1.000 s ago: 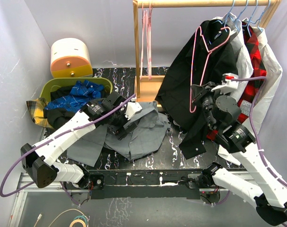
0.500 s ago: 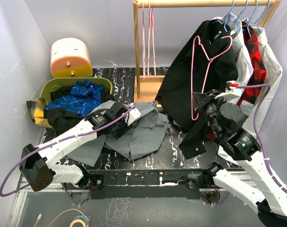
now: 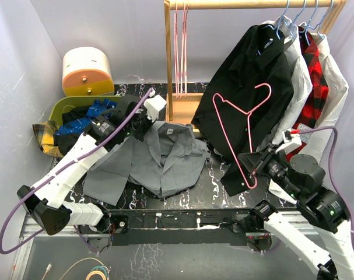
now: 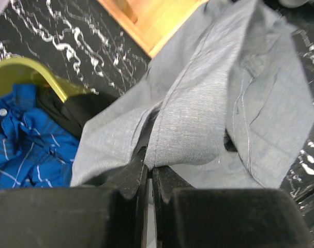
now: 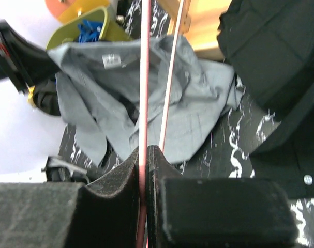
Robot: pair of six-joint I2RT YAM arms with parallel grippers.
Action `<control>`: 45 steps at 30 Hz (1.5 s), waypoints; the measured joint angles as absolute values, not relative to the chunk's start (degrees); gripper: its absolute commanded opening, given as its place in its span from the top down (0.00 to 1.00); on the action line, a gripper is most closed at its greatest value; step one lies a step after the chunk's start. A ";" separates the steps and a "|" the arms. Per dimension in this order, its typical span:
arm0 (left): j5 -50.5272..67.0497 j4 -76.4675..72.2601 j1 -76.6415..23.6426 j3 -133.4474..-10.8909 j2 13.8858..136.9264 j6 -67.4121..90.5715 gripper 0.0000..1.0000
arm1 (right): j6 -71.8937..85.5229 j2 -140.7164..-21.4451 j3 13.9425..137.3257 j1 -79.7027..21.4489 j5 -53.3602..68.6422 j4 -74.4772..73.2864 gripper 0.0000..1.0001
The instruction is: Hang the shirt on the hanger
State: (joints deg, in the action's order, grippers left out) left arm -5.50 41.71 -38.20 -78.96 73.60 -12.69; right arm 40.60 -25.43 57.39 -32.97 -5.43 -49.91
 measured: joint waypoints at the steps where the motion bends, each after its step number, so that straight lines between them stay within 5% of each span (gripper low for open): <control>1: -4.54 42.04 -37.82 -80.58 73.60 -12.62 1.00 | 40.66 -24.71 58.43 -32.47 -3.88 -52.29 0.92; 12: -0.32 44.18 -33.15 -83.18 75.09 -12.10 1.00 | 36.03 -19.90 66.61 -18.90 18.92 -68.01 0.92; 25: 4.80 46.92 -30.68 -83.42 75.61 -11.33 1.00 | 32.75 -12.29 53.76 -0.91 52.84 -63.75 0.92; 34: 6.90 48.21 -30.41 -83.99 75.61 -11.33 1.00 | 38.22 -12.75 44.25 1.17 60.62 -48.27 0.92; 45: 7.84 48.25 -30.41 -85.62 76.23 -11.31 1.00 | 29.95 -26.61 45.12 -12.12 54.06 -45.80 0.92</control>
State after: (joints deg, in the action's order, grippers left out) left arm 7.84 48.25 -30.41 -85.62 76.23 -11.31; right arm 29.95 -26.61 45.12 -12.12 54.06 -45.80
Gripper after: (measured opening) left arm 0.010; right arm 0.088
